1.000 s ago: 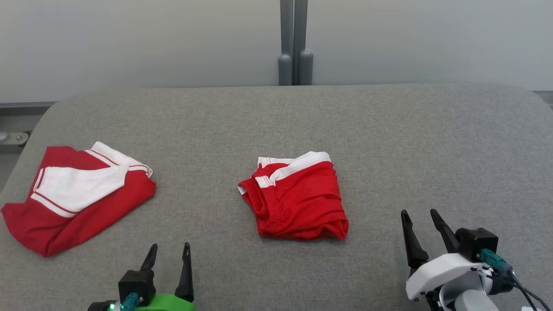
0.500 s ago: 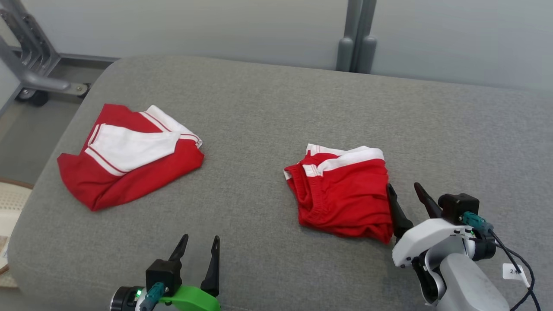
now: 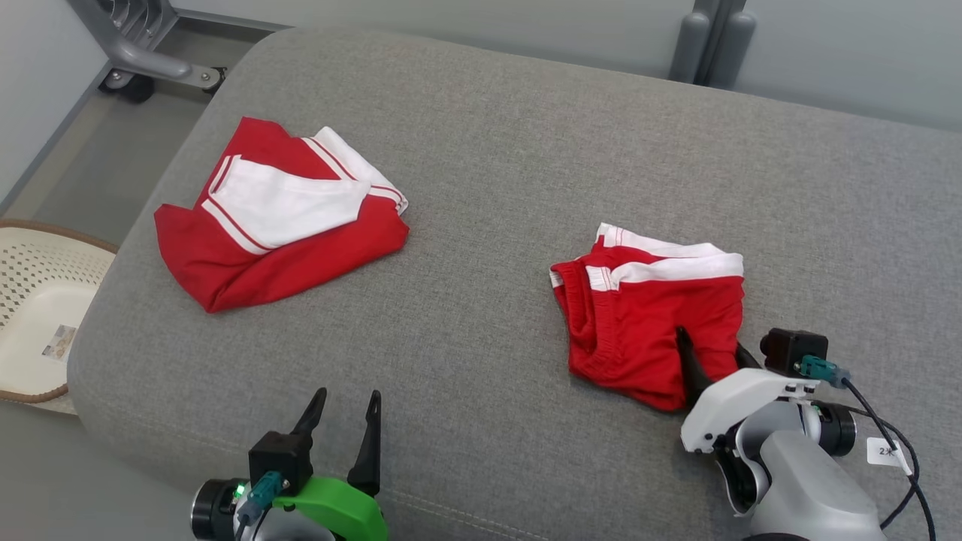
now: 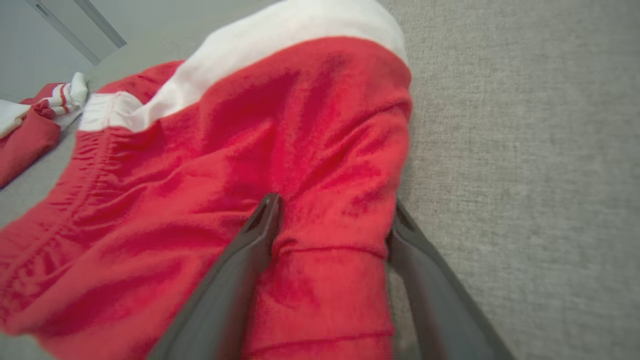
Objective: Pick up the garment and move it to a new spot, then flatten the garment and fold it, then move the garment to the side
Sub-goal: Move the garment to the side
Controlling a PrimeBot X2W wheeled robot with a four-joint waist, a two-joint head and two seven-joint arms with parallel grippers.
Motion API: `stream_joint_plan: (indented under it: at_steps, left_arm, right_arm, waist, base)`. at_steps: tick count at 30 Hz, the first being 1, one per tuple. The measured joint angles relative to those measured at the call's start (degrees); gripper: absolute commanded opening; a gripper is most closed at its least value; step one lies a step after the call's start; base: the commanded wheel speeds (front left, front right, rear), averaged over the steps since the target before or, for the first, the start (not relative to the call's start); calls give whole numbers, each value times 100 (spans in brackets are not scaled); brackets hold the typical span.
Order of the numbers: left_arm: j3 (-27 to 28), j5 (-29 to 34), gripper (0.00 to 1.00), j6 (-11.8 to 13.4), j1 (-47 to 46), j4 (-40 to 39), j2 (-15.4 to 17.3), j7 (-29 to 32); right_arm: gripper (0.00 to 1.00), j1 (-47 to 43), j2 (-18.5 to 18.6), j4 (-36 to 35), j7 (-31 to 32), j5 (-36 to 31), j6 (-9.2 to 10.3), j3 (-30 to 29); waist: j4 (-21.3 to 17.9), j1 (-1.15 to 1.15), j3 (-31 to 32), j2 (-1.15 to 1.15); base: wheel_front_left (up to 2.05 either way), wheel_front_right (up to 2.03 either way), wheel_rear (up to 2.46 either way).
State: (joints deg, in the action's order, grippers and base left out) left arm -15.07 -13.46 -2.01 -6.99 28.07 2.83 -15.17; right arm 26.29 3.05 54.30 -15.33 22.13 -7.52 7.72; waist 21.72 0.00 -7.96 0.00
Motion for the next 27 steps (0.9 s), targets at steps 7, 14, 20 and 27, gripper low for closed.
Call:
stream_joint_plan:
  at_steps: [7, 14, 20, 27]
  left_arm:
    - [46, 99, 100, -19, -62, -110, -1, 0]
    - [120, 212, 100, -80, -57, -167, -1, 0]
    - [92, 242, 100, -116, -18, -214, -1, 0]
    - [15, 196, 100, -118, -15, -343, -2, -1]
  right_arm:
    - [0, -71, -42, -437, 19, -111, -2, -297]
    - [0, -416, -22, -765, 20, -268, -1, -561]
    - [0, -676, -16, -858, 19, -321, -1, -564]
    - [0, -842, 5, -954, 20, -299, -1, -288]
  waist:
    - [-202, 0, -28, 0]
    - [-758, 0, 93, 0]
    - [-1369, 0, 228, 0]
    - [-2334, 0, 394, 0]
  base:
    - [0, 0, 0]
    - [0, 0, 0]
    - [0, 0, 0]
    - [0, 0, 0]
